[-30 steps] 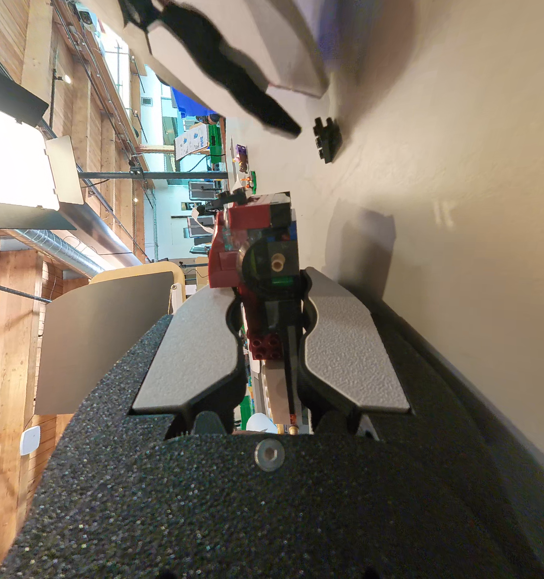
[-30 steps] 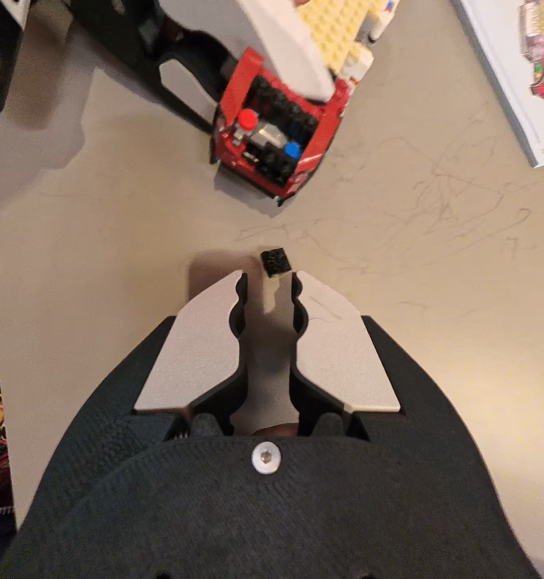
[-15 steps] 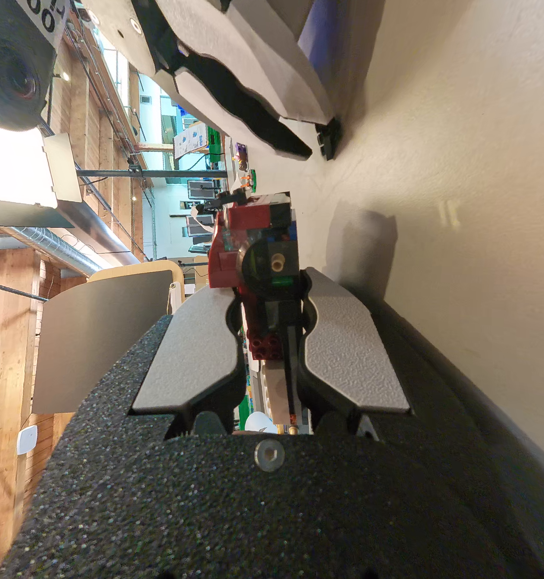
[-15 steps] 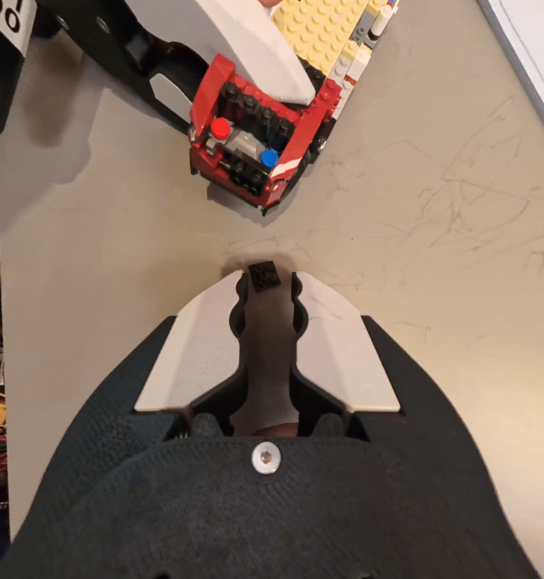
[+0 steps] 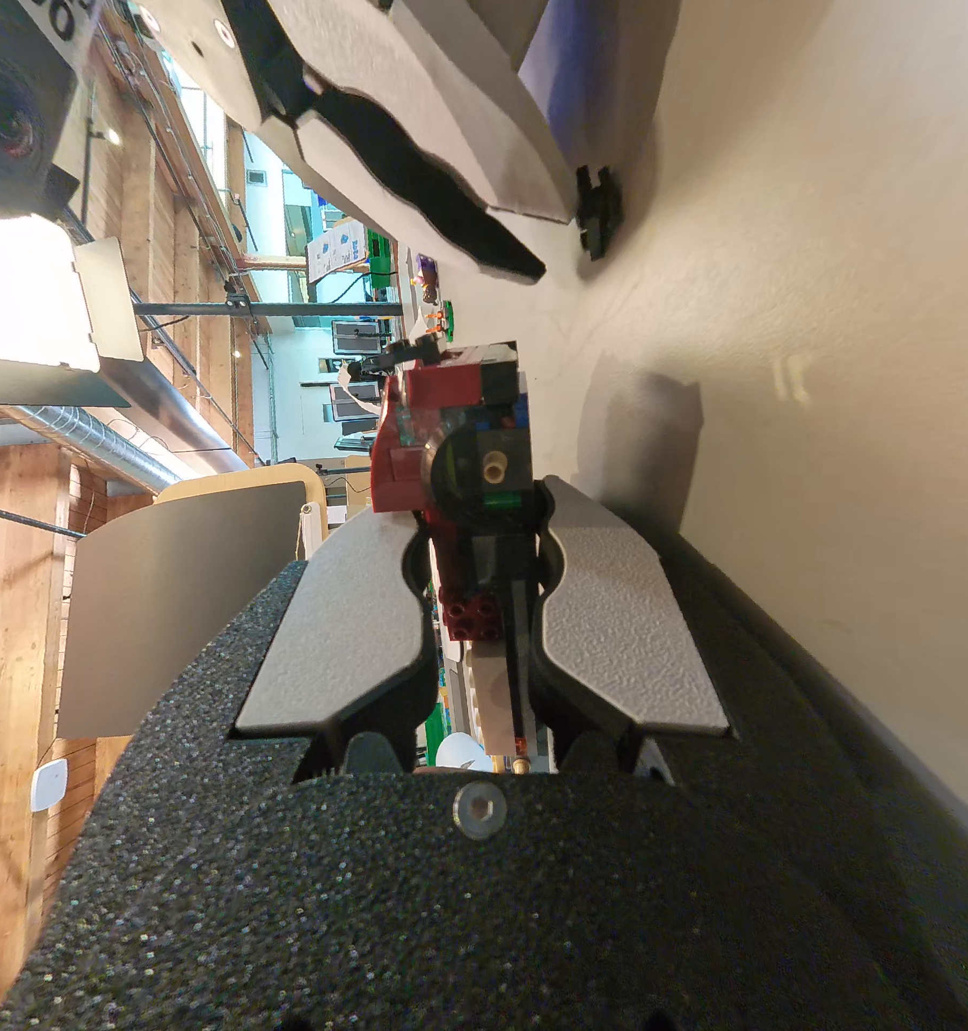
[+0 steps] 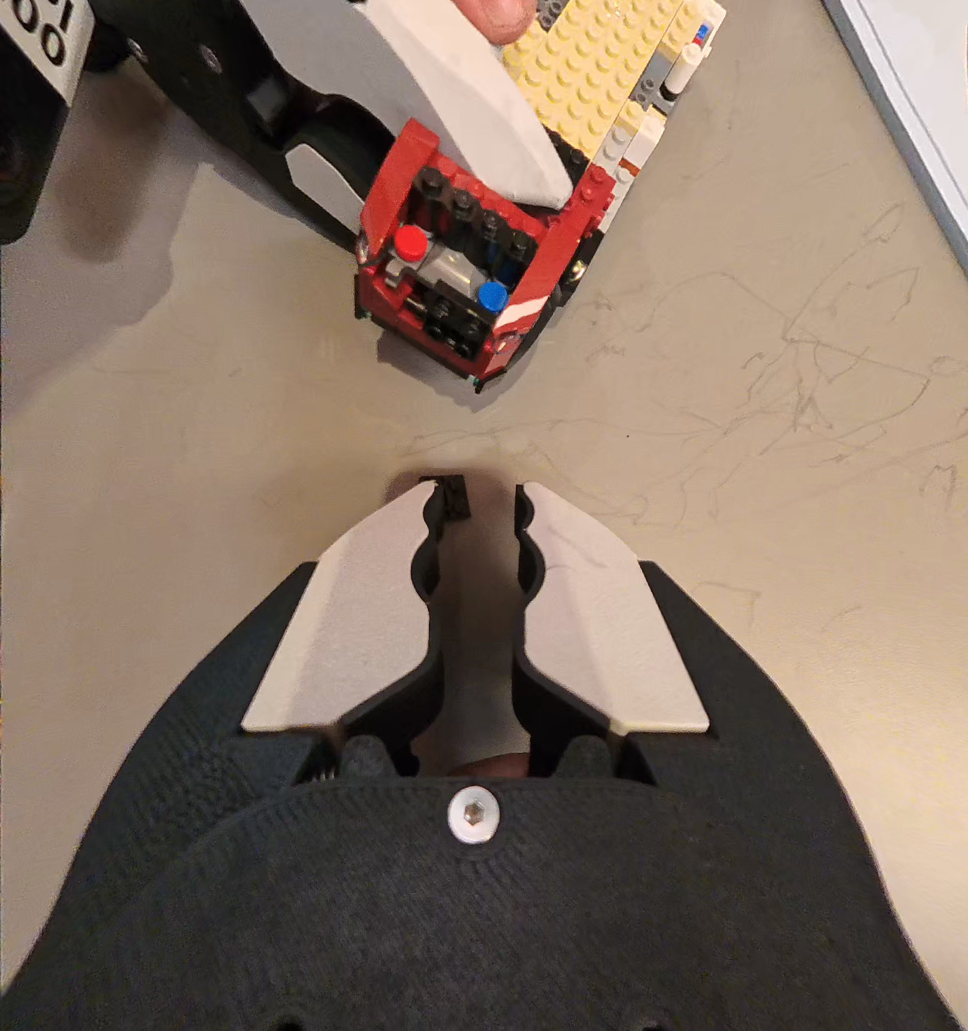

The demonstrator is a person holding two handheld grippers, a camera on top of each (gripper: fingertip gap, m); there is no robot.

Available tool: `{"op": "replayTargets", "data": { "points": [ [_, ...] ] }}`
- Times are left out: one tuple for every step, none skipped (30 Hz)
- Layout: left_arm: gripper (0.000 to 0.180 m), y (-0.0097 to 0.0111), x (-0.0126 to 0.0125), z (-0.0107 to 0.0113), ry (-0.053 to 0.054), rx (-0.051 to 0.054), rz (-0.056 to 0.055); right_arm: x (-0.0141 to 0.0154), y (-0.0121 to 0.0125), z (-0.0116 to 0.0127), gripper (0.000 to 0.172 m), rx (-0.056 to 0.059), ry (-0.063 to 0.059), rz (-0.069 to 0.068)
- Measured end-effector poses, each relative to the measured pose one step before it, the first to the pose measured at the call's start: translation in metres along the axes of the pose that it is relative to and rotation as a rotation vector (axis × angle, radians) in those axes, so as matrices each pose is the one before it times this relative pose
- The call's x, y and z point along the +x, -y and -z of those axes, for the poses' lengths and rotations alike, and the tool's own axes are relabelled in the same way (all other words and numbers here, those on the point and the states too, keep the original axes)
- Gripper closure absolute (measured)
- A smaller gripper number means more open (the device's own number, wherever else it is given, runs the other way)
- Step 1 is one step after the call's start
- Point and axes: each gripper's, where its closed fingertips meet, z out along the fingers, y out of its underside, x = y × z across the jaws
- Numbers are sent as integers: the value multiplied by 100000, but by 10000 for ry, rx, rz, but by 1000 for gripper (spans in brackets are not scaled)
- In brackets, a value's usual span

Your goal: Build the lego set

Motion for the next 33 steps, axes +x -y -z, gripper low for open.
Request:
{"op": "replayTargets", "data": {
  "points": [
    [145,-8,-3,7,-4,0,1,-76,51,62,147,35,18,-15],
    [145,1,-8,2,-2,0,-2,-108,112,85,147,95,69,-54],
    [145,-5,-7,-6,-3,-1,3,-101,91,68,147,90,89,-80],
    [145,1,-1,2,-5,0,3,-29,-27,17,147,13,52,-67],
    [145,-1,7,1,-7,-1,-3,45,-155,-37,147,-71,-14,-9],
    [145,-3,-6,1,-1,-2,-10,38,-192,-67,147,-96,-37,42],
    [145,-3,-3,1,-1,-2,-6,-89,-64,-39,147,-30,4,40],
    [145,-2,-8,15,1,1,1,-205,12,-31,147,1,60,42],
    [145,7,-27,2,7,4,2,-220,-6,-33,147,-20,42,70],
    [145,-4,-19,7,4,3,8,-156,13,-20,147,-7,-19,94],
    [145,3,-1,-2,1,3,1,-112,17,-8,147,-7,-56,120],
    [145,0,-4,8,5,3,-13,-75,19,9,148,-4,-84,153],
    [145,15,-11,3,7,8,-6,-75,15,36,148,5,-100,175],
    [145,19,-8,6,-1,10,11,-71,31,58,148,29,-80,125],
    [145,0,-7,3,2,6,7,-118,122,96,148,93,-2,16],
    [145,-2,2,-10,-5,2,-3,-148,228,137,148,163,76,-85],
    [145,0,19,-3,-8,0,-2,-105,251,150,148,184,86,-139],
    [145,2,23,-17,-7,-1,-4,-29,171,103,148,126,54,-132],
    [145,7,22,-9,-9,0,-10,35,14,22,148,20,7,-72],
    [145,-2,25,-18,-7,-4,-14,59,-117,-45,147,-60,-30,-2],
    [145,5,11,-5,-7,-3,-10,-17,-151,-100,148,-78,-10,29],
    [145,-5,4,0,1,-3,-5,-142,-113,-105,148,-63,45,24],
    [145,-8,-13,18,4,-3,-2,-190,-67,-100,148,-46,65,23],
    [145,-8,-23,9,5,0,3,-163,-55,-83,148,-39,28,39],
    [145,-7,-12,-2,-1,-3,11,-80,-91,-83,148,-56,-22,49],
    [145,-11,13,-8,-5,-5,0,-34,-139,-89,148,-82,-44,42],
    [145,-4,4,0,-2,-3,-12,-28,-147,-87,148,-77,-28,26],
    [145,-1,8,-2,-1,0,-5,-105,-43,-35,148,-6,30,2],
    [145,12,-3,7,0,5,7,-122,148,54,147,105,63,-44],
    [145,2,-6,4,-4,8,11,0,228,127,147,150,28,-100],
    [145,4,-5,1,-1,3,6,129,165,131,148,108,-30,-115],
    [145,9,-1,-5,0,0,-1,210,48,82,148,38,-67,-87],
    [145,6,3,8,-3,1,-5,192,-78,23,148,-28,-62,-54]
  ]
}}
